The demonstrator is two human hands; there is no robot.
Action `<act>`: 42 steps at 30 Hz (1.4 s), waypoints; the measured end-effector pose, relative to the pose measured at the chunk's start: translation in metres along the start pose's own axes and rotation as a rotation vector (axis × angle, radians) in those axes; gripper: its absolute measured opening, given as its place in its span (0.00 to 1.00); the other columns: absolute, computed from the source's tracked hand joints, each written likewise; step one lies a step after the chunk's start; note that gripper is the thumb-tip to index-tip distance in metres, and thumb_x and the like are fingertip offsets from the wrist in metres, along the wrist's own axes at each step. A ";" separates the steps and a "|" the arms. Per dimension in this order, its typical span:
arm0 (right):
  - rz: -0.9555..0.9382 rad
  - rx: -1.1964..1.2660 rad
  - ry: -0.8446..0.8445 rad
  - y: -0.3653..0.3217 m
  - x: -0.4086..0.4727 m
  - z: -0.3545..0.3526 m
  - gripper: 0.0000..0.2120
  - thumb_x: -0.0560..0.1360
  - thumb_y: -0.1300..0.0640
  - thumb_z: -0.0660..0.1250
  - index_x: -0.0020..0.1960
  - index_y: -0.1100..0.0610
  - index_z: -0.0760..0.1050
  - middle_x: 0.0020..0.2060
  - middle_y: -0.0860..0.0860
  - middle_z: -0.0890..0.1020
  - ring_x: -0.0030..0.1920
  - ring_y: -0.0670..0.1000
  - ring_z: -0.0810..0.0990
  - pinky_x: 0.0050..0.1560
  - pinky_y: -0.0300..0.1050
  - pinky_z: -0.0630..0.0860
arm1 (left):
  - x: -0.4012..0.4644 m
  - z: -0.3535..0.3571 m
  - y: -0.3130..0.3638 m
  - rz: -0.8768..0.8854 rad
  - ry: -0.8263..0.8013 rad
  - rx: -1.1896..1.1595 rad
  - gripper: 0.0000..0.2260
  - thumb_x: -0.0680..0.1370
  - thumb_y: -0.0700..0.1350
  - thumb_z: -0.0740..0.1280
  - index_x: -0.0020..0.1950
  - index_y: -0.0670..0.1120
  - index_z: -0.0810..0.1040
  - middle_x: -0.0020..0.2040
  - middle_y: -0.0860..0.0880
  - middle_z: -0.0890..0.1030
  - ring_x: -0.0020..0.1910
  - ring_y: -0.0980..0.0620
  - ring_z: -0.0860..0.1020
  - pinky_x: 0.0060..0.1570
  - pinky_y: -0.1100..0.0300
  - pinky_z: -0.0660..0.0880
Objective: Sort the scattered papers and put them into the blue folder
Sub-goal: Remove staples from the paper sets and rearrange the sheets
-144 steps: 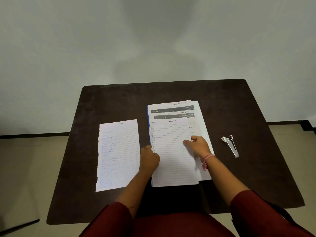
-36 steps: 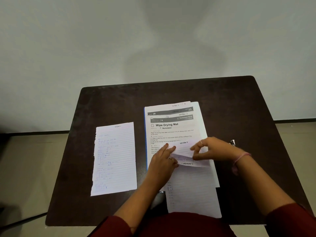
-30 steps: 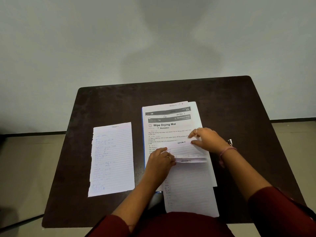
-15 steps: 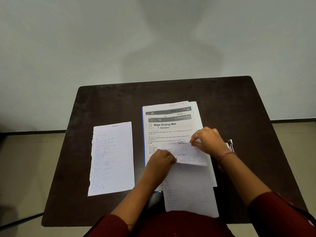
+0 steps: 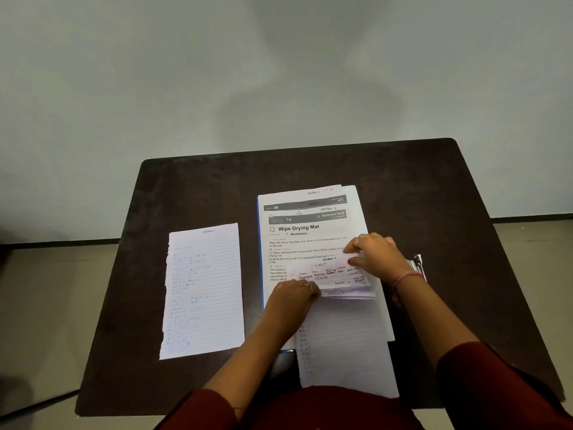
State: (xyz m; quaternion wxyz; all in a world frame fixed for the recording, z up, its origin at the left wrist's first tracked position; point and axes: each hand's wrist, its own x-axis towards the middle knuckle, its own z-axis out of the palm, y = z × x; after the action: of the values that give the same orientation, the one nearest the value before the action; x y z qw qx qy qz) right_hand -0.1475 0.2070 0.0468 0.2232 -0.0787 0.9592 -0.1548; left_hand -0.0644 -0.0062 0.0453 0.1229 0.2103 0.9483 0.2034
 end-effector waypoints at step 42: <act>-0.131 0.388 -0.098 0.007 -0.023 -0.006 0.07 0.72 0.49 0.71 0.48 0.49 0.81 0.61 0.45 0.77 0.60 0.43 0.74 0.61 0.39 0.68 | -0.001 0.012 -0.013 -0.030 -0.030 0.084 0.13 0.82 0.46 0.59 0.64 0.51 0.78 0.61 0.52 0.79 0.63 0.51 0.74 0.72 0.46 0.52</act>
State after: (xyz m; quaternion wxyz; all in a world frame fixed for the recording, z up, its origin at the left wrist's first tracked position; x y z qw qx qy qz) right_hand -0.1300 0.2203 0.0589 0.2700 -0.1039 0.8922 -0.3468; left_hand -0.0642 -0.0128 0.0292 0.1311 0.2040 0.9572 0.1583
